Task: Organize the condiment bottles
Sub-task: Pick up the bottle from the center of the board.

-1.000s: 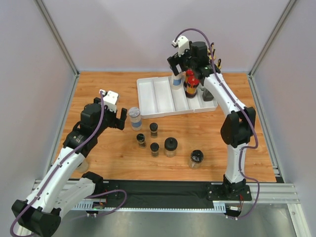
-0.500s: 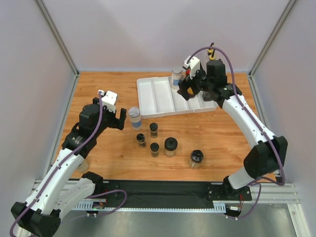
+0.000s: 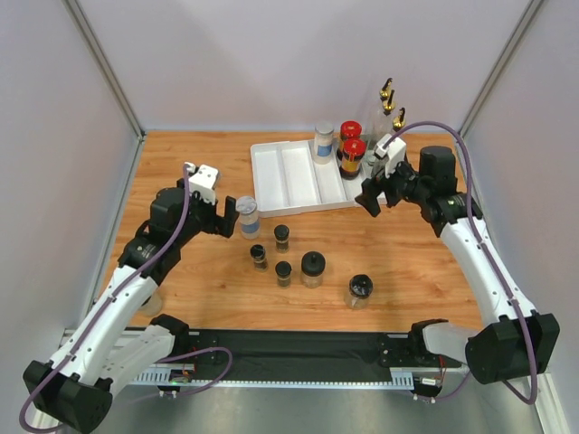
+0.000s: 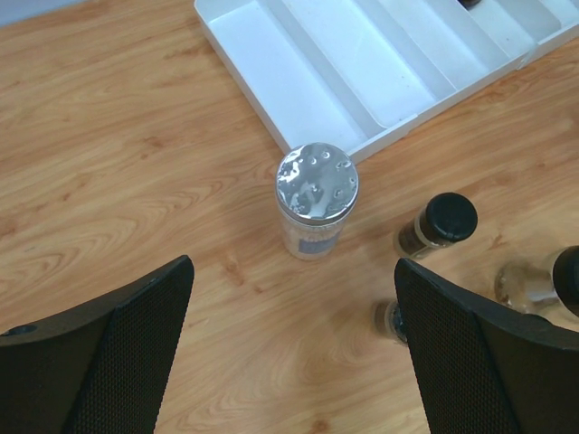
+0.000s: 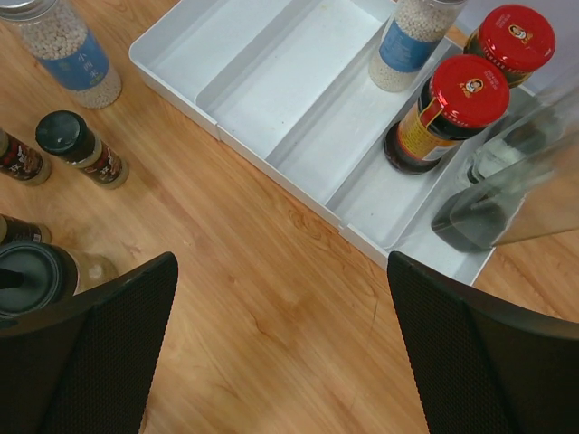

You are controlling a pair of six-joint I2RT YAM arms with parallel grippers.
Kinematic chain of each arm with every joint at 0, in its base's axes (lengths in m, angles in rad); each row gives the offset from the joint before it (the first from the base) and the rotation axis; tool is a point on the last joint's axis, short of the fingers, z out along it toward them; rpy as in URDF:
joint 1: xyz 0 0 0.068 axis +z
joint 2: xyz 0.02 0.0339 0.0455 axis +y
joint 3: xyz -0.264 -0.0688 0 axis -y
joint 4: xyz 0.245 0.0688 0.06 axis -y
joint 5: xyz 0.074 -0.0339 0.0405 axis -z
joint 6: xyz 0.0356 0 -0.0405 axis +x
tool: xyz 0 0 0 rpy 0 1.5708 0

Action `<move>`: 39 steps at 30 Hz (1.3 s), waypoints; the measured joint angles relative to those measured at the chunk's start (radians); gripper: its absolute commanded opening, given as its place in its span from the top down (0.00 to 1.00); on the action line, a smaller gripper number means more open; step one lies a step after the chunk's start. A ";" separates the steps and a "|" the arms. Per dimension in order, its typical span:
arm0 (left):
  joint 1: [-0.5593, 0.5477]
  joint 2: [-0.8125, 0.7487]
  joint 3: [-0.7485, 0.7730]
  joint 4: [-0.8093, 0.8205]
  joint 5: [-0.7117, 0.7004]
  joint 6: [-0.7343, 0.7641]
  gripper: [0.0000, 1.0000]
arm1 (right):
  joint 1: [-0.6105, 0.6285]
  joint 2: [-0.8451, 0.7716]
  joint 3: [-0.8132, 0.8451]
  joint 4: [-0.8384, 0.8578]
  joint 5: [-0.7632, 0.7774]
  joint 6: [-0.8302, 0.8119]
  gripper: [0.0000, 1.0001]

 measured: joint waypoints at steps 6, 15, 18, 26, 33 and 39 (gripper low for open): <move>0.000 0.104 0.052 -0.017 0.047 -0.068 0.00 | -0.035 -0.034 -0.033 -0.009 -0.026 0.018 0.00; 0.001 0.295 0.171 -0.066 0.049 -0.177 0.00 | -0.058 -0.068 -0.085 -0.007 -0.056 0.032 0.00; 0.001 0.371 0.206 -0.099 0.030 -0.215 0.00 | -0.058 -0.076 -0.092 -0.005 -0.058 0.032 0.00; -0.007 0.584 0.347 -0.201 0.000 -0.271 0.00 | -0.059 -0.086 -0.099 -0.005 -0.063 0.028 0.00; -0.048 0.739 0.468 -0.302 -0.092 -0.283 0.01 | -0.060 -0.086 -0.101 -0.004 -0.067 0.025 0.00; -0.062 0.804 0.494 -0.346 -0.145 -0.293 0.13 | -0.060 -0.086 -0.111 -0.005 -0.067 0.024 0.00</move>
